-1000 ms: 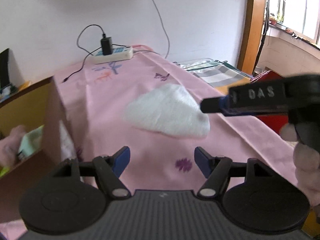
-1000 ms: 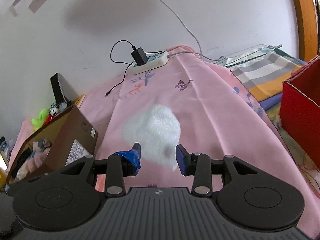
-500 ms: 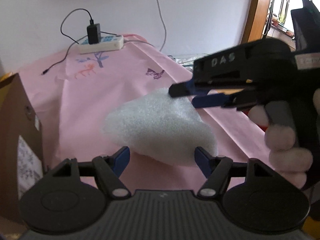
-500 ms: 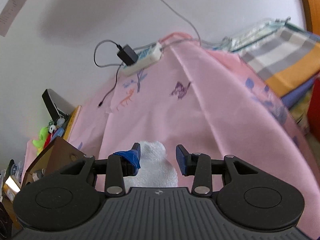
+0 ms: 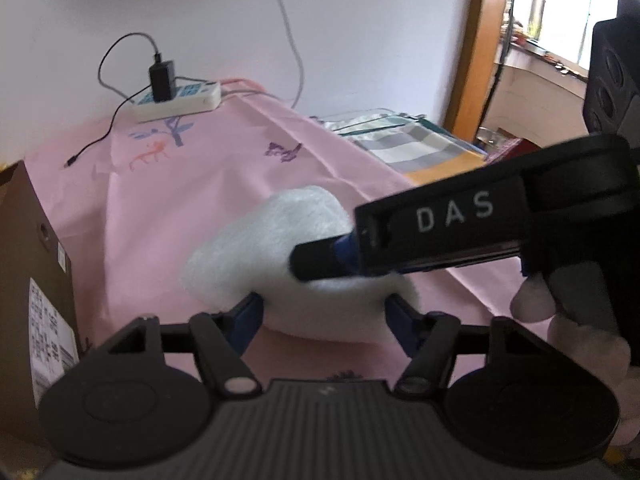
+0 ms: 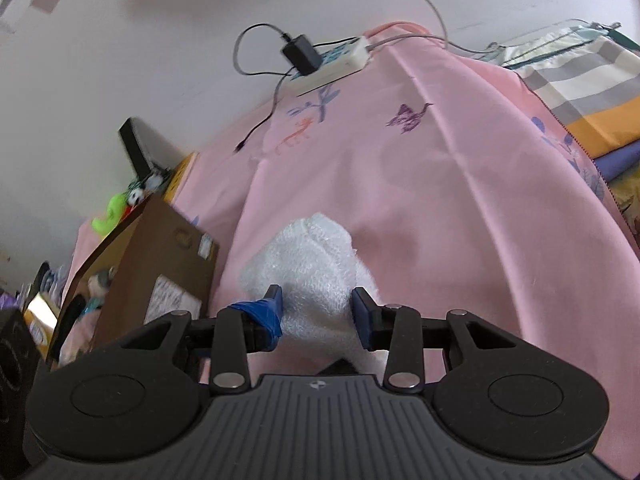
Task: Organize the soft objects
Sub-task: 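Grasp the white fluffy item with the right gripper, then lift the white fluffy item over the cardboard box with the right gripper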
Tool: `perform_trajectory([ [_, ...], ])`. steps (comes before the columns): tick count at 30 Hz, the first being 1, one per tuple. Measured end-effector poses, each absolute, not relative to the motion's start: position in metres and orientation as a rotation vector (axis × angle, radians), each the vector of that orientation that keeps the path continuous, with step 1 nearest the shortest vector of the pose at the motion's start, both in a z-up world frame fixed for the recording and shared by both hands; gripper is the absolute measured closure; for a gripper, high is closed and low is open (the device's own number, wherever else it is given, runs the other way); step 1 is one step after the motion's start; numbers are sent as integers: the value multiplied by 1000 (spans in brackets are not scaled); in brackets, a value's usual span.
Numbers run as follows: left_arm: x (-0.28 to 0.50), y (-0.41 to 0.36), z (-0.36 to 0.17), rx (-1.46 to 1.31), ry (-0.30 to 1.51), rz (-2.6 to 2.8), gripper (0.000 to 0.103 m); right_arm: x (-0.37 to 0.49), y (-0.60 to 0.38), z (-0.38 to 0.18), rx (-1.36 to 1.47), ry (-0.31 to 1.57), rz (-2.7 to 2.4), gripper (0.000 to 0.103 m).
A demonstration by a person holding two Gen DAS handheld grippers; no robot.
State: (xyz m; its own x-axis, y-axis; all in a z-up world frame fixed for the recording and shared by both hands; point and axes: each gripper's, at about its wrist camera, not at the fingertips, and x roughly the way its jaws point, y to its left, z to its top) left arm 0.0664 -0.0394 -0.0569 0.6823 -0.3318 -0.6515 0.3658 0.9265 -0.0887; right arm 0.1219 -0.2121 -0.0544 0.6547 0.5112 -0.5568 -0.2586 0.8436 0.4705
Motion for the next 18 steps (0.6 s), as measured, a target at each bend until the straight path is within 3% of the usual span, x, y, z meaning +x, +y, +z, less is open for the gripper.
perform_trajectory([
  [6, 33, -42, -49, 110, 680, -446, 51, 90, -204, -54, 387, 731, 479, 82],
  [18, -33, -23, -23, 144, 586, -458, 52, 30, -188, -40, 491, 673, 547, 83],
])
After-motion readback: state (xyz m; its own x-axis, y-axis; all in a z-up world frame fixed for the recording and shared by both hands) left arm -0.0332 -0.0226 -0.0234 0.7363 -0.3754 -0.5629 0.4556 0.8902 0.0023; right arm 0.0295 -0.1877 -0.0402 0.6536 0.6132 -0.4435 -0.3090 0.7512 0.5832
